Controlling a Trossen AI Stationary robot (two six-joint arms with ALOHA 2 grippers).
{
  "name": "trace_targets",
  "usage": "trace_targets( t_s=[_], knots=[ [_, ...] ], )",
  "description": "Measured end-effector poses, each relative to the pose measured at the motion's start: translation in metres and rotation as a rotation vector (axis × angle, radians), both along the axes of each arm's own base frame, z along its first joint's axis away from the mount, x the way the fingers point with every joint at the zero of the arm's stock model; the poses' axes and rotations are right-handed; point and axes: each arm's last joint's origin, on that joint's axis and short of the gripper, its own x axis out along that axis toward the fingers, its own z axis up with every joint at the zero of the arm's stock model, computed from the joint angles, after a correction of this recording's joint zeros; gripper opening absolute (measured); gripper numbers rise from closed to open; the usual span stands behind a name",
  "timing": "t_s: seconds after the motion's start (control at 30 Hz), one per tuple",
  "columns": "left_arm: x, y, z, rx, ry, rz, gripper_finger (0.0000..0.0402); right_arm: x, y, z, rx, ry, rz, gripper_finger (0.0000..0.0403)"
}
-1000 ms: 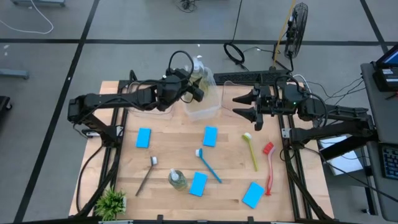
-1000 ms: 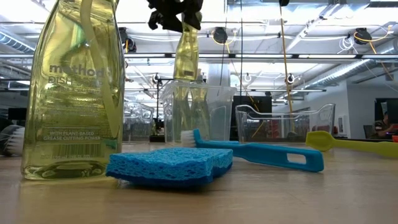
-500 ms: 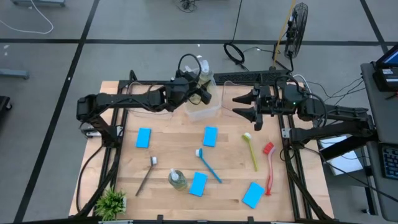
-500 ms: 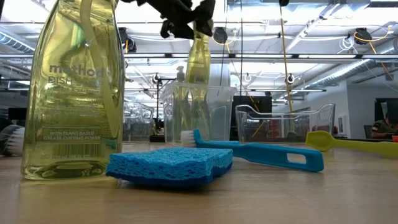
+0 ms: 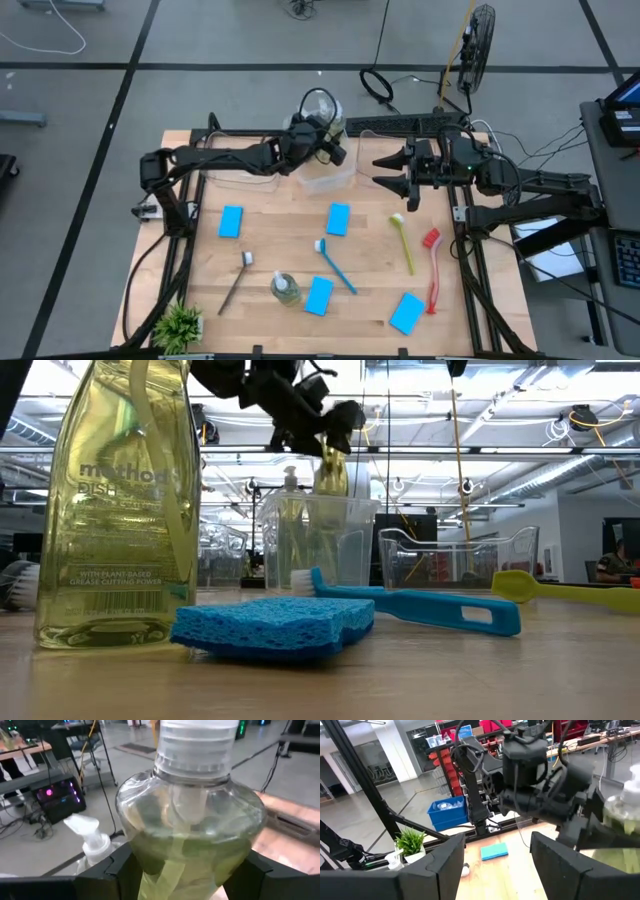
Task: Pick & Place Kitchen Sink Supplies
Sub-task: Put the dish soap into the white bin
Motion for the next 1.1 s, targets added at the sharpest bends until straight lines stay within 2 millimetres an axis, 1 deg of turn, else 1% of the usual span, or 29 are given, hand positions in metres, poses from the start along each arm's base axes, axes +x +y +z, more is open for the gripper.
trace_targets(
  t_s=[0.17,0.43,0.8,1.1],
  knots=[
    [0.007,0.005,-0.016,-0.002,0.035,0.005,0.0222,0.0,0.0,0.0,-0.004,0.001,0.0,0.0212],
    [0.012,0.013,-0.034,-0.013,0.079,0.016,0.0223,0.0,0.0,0.0,-0.004,0.001,0.0,0.0212],
    [0.014,0.018,-0.043,-0.028,0.105,-0.009,0.0224,0.0,0.0,0.0,-0.004,0.001,-0.001,0.0212],
    [0.011,0.027,-0.043,-0.065,0.078,-0.023,0.0224,0.0,0.0,0.0,-0.002,0.001,-0.001,0.0212]
  ],
)
